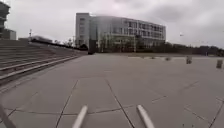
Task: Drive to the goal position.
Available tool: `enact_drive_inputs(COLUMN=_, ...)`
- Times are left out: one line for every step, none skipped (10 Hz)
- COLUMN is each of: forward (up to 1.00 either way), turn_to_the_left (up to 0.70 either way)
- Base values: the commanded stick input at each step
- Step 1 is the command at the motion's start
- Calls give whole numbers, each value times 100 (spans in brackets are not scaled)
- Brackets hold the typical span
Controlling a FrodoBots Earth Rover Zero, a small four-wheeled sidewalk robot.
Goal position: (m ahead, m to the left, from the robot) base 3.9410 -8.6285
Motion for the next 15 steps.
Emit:
enact_drive_inputs(forward=100, turn_to_the_left=-27)
enact_drive_inputs(forward=100, turn_to_the_left=-27)
enact_drive_inputs(forward=100, turn_to_the_left=-27)
enact_drive_inputs(forward=100, turn_to_the_left=-27)
enact_drive_inputs(forward=100, turn_to_the_left=-27)
enact_drive_inputs(forward=100, turn_to_the_left=-27)
enact_drive_inputs(forward=100, turn_to_the_left=-27)
enact_drive_inputs(forward=100, turn_to_the_left=-27)
enact_drive_inputs(forward=48, turn_to_the_left=-36)
enact_drive_inputs(forward=0, turn_to_the_left=-45)
enact_drive_inputs(forward=0, turn_to_the_left=-45)
enact_drive_inputs(forward=0, turn_to_the_left=-45)
enact_drive_inputs(forward=0, turn_to_the_left=-45)
enact_drive_inputs(forward=0, turn_to_the_left=-45)
enact_drive_inputs(forward=0, turn_to_the_left=-45)
